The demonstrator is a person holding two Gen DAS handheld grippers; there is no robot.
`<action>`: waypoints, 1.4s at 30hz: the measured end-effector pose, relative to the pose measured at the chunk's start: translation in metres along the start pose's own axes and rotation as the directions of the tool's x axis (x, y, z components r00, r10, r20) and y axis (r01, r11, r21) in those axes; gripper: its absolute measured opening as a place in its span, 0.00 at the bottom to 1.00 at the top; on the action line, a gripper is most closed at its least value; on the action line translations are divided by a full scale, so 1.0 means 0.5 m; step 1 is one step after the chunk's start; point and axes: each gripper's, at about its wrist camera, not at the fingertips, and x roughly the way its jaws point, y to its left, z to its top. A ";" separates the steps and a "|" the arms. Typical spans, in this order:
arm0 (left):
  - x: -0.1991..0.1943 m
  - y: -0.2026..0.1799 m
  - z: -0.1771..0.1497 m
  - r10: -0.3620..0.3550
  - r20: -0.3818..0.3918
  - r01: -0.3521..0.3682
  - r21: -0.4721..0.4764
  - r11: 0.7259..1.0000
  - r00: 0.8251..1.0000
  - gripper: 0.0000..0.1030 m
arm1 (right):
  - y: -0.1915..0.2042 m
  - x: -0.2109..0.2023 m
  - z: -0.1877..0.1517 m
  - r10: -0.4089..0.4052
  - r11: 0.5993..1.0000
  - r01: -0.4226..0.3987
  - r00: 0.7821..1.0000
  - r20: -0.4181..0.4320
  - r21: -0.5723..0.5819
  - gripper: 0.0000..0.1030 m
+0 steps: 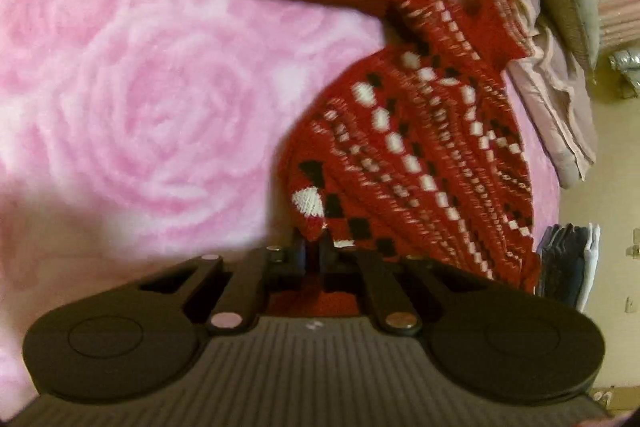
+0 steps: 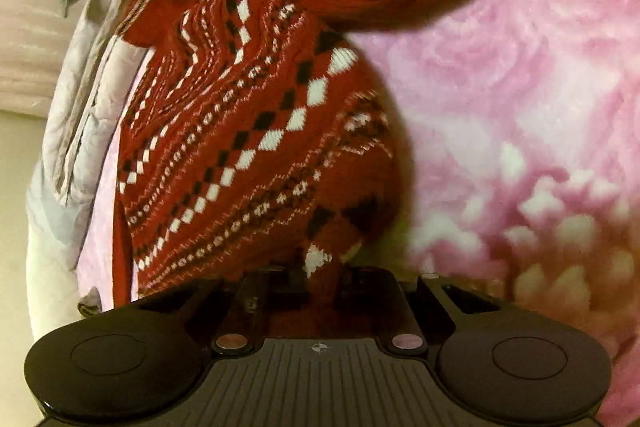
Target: Fold clothes
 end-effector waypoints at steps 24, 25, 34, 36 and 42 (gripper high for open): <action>-0.119 -0.062 -0.049 0.273 -0.009 -0.265 0.216 0.940 0.962 0.10 | 0.046 -0.152 0.168 -0.469 0.793 0.557 0.817 0.336 -0.247 0.71; -0.108 -0.068 -0.039 0.267 -0.001 -0.261 0.214 0.941 0.964 0.12 | 0.048 -0.156 0.205 -0.467 0.781 0.576 0.795 0.387 -0.242 0.71; -0.001 -0.137 0.021 0.210 0.013 -0.207 0.242 0.948 0.978 0.13 | 0.019 -0.142 0.376 -0.484 0.761 0.628 0.716 0.504 -0.162 0.65; 0.015 -0.151 0.025 0.207 0.005 -0.201 0.263 0.944 0.978 0.13 | -0.004 -0.186 0.358 -0.456 0.799 0.593 0.707 0.541 -0.102 0.34; 0.029 -0.168 0.036 0.190 -0.003 -0.183 0.255 0.949 0.982 0.13 | -0.073 -0.318 0.302 -0.381 0.890 0.451 0.657 0.651 0.065 0.07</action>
